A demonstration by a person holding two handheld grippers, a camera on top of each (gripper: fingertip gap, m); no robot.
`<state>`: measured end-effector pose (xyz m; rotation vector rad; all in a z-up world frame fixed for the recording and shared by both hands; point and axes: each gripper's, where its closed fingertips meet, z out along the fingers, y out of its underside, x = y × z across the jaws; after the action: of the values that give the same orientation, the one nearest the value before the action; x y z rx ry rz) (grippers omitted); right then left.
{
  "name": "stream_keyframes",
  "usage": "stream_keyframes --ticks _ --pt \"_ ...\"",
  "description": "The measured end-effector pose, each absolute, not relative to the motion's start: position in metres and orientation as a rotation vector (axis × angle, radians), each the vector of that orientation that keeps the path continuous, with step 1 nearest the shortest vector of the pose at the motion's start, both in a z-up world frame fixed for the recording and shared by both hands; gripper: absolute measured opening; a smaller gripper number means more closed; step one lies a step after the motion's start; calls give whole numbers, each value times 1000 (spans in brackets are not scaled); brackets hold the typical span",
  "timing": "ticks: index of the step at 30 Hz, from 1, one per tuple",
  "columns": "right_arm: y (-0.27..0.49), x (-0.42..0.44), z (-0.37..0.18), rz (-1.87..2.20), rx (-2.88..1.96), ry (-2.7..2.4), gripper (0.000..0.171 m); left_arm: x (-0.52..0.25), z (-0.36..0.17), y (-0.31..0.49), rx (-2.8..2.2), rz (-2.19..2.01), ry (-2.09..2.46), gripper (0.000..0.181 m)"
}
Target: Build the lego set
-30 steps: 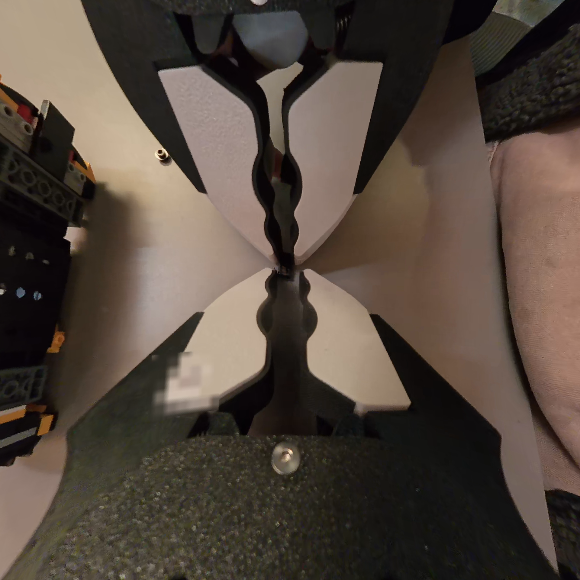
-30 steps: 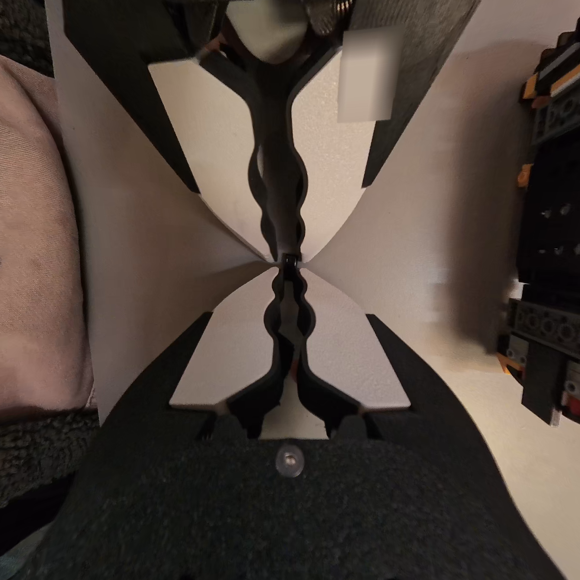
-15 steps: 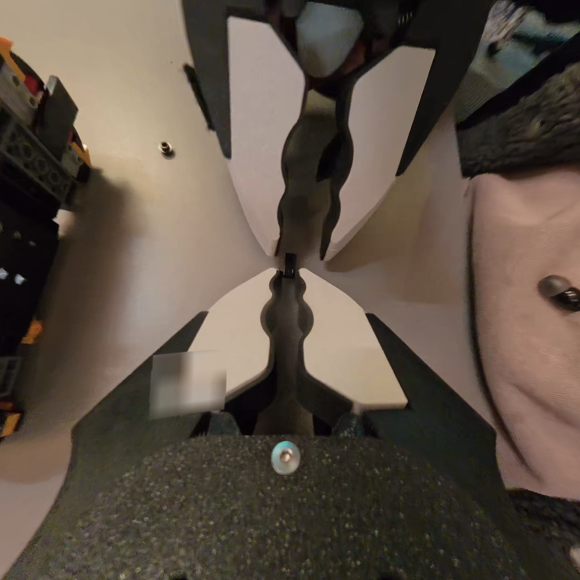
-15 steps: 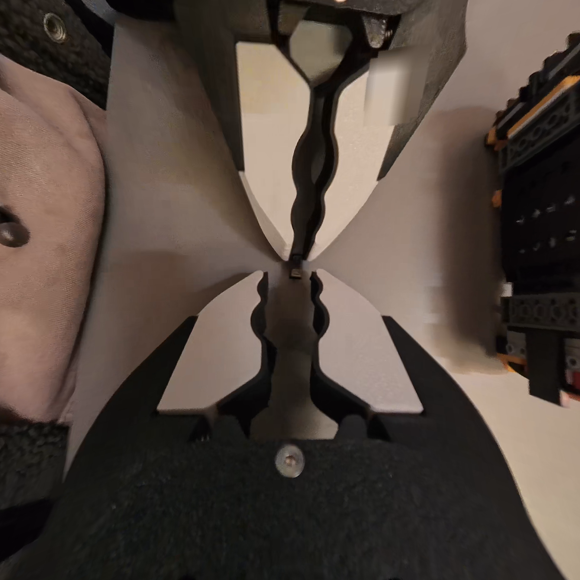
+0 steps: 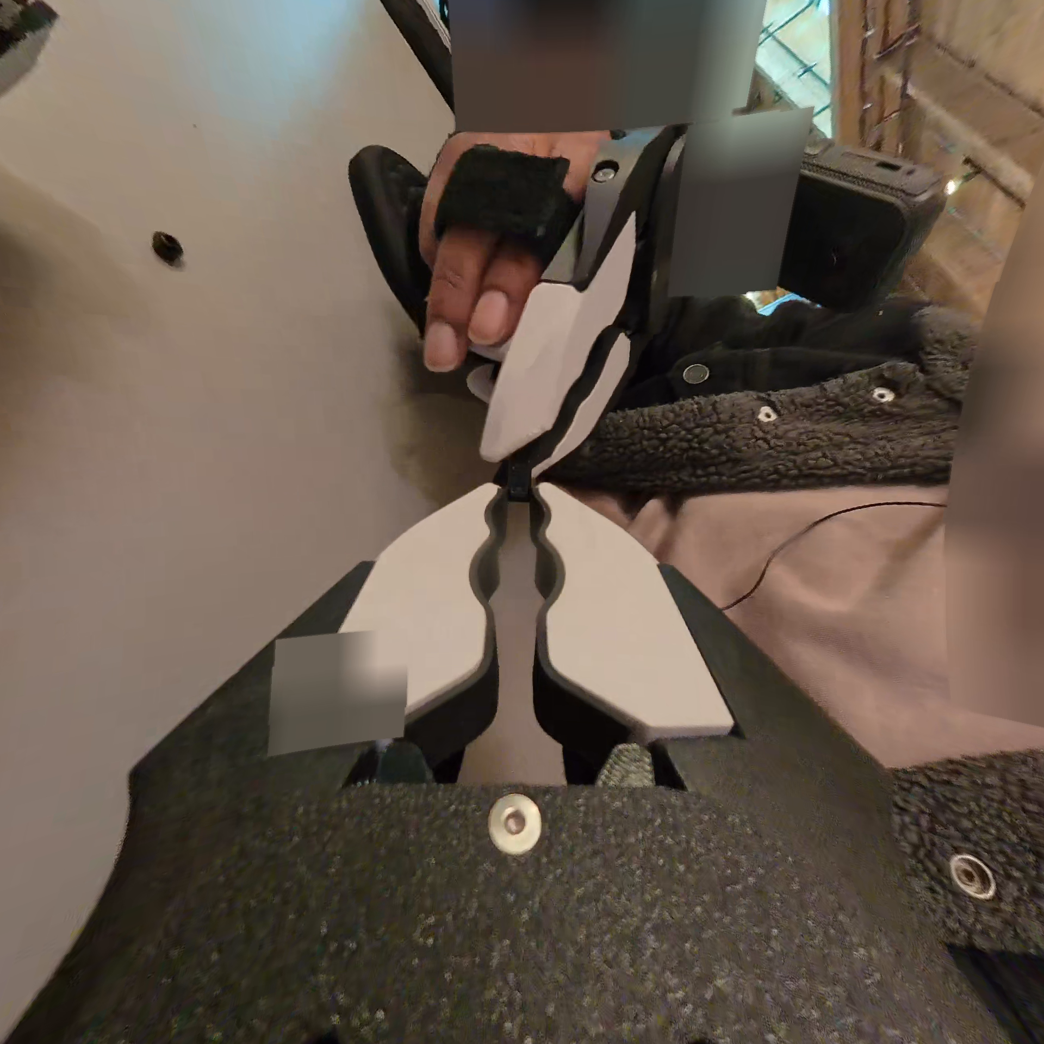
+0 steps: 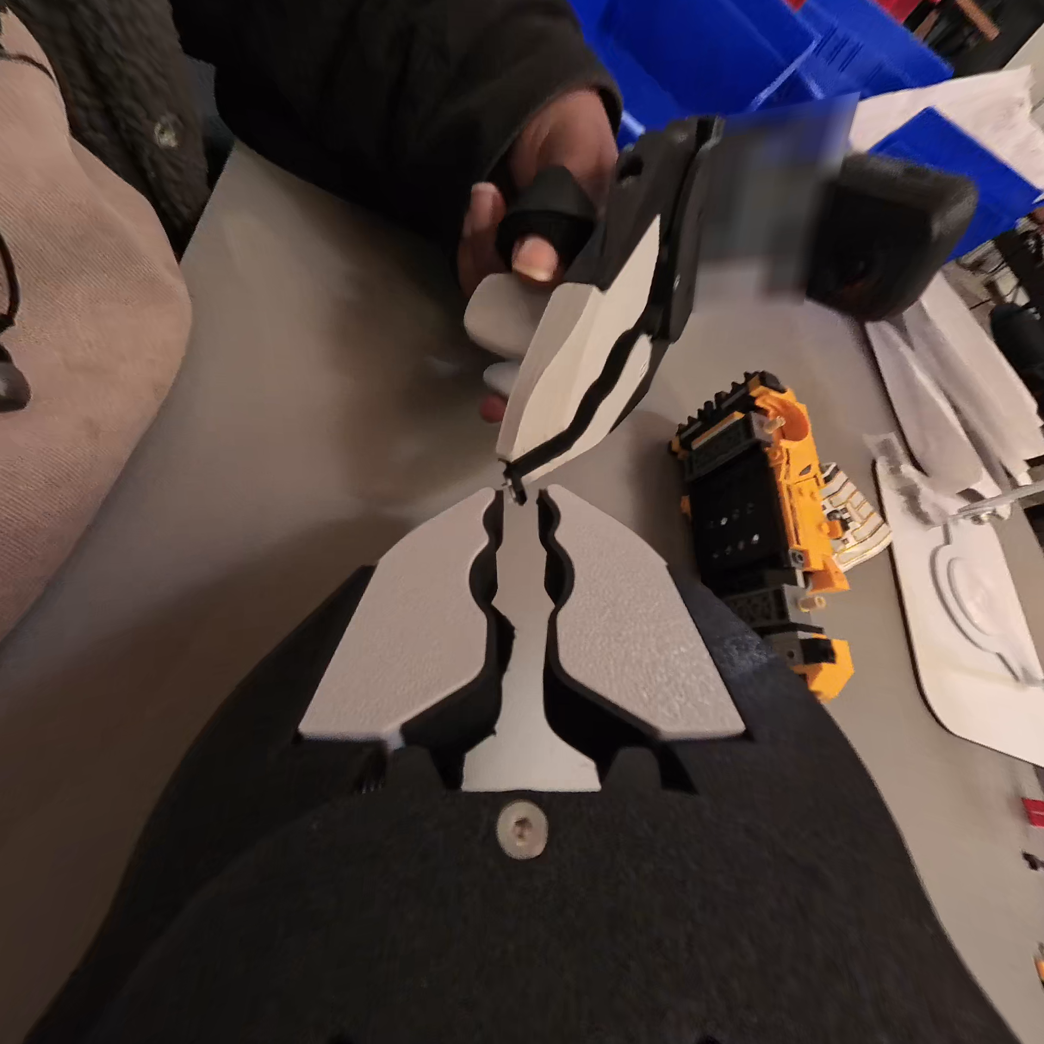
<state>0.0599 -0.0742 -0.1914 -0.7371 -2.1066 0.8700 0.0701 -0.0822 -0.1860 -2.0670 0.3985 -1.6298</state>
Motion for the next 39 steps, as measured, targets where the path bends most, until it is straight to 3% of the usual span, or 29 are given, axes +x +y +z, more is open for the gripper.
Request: stream_keyframes --ticks 8,14,20,33,39 --pt "-77 61 -186 990 -802 -2113 6 70 -178 -83 -2020 -1678 385 7" --pt "-74 64 -185 1293 -1096 -2102 6 68 -182 -81 -2026 -1290 623 13" --pt "-73 65 -191 1431 -1277 -2110 6 66 -189 -75 -2039 -1004 724 1" --pt "-74 68 -204 1610 -1559 -2098 6 69 -202 -74 -2090 -1038 695 2" --pt "-71 68 -208 1478 -1451 -2128 12 70 -205 -75 -2157 -1264 522 2"
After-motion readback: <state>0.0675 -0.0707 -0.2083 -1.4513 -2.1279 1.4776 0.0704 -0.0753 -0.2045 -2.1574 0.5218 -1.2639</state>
